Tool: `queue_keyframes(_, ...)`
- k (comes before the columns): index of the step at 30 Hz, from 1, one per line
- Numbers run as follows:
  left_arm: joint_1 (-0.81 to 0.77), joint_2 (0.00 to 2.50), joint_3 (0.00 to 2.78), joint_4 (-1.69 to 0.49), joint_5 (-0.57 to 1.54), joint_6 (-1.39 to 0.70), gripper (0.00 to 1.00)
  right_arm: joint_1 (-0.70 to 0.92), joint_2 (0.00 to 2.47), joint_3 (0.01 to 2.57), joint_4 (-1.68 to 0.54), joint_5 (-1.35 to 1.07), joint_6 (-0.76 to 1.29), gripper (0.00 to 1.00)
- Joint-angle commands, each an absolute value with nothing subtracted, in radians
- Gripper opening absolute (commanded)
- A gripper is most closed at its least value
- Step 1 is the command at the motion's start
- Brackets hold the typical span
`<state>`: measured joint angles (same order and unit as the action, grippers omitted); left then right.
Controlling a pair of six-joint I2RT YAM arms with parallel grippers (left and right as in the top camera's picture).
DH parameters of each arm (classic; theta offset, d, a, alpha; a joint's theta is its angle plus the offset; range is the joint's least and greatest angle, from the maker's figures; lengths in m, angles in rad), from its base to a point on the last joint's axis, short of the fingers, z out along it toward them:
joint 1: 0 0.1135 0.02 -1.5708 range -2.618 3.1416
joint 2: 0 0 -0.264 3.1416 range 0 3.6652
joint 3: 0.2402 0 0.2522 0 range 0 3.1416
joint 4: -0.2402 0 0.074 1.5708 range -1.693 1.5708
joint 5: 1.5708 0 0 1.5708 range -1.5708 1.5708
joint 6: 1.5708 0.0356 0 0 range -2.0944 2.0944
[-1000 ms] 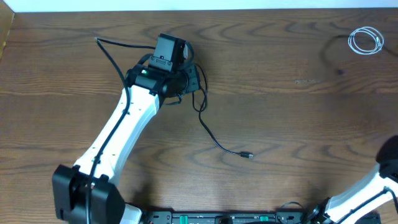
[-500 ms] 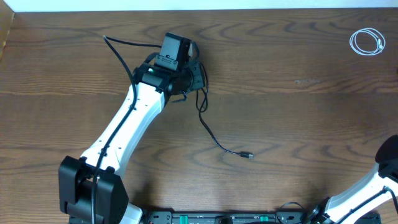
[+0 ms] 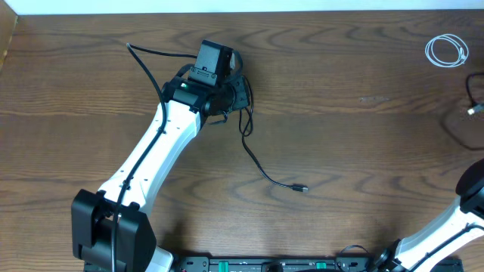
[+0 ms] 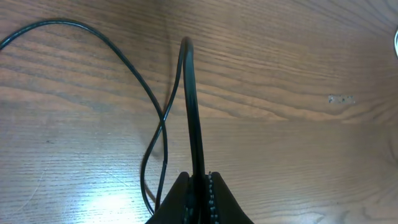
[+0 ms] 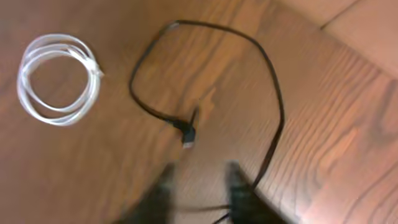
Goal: Untangle cables
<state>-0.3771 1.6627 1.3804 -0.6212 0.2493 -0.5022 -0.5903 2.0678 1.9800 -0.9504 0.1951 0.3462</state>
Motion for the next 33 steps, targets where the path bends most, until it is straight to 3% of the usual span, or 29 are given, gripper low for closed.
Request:
queue_keyframes(1,-0.379,1.668,1.380,-0.624,0.254,-0.514,0.08,-0.598,2.057,1.964,-0.932,0.137,0.359,0.99)
queue_keyframes(4,-0.379,1.668,1.380,-0.624,0.255,-0.514,0.08,-0.588,2.057,1.986,-0.944,-0.011,0.358,0.99)
queue_keyframes(7,-0.385,1.670,1.380,-0.603,0.306,-0.509,0.08,-0.552,2.054,1.996,-0.976,-0.358,0.186,0.99)
queue_keyframes(11,-0.413,1.680,1.380,-0.374,0.580,-0.454,0.08,-0.465,2.054,1.996,-1.090,-0.572,0.075,0.99)
queue_keyframes(14,-0.459,1.680,1.380,-0.198,0.645,-0.490,0.08,-0.392,2.054,1.996,-1.193,-0.598,-0.055,0.99)
queue_keyframes(20,-0.510,1.680,1.380,-0.099,0.660,-0.707,0.08,-0.275,2.054,1.996,-1.274,-0.653,-0.213,0.99)
queue_keyframes(30,-0.442,1.680,1.380,0.032,1.045,-0.818,0.08,-0.133,2.055,1.994,-1.397,-1.003,-0.773,0.99)
queue_keyframes(33,-0.434,1.680,1.380,0.032,1.085,-0.830,0.08,-0.079,2.055,1.994,-1.438,-1.062,-0.890,0.91)
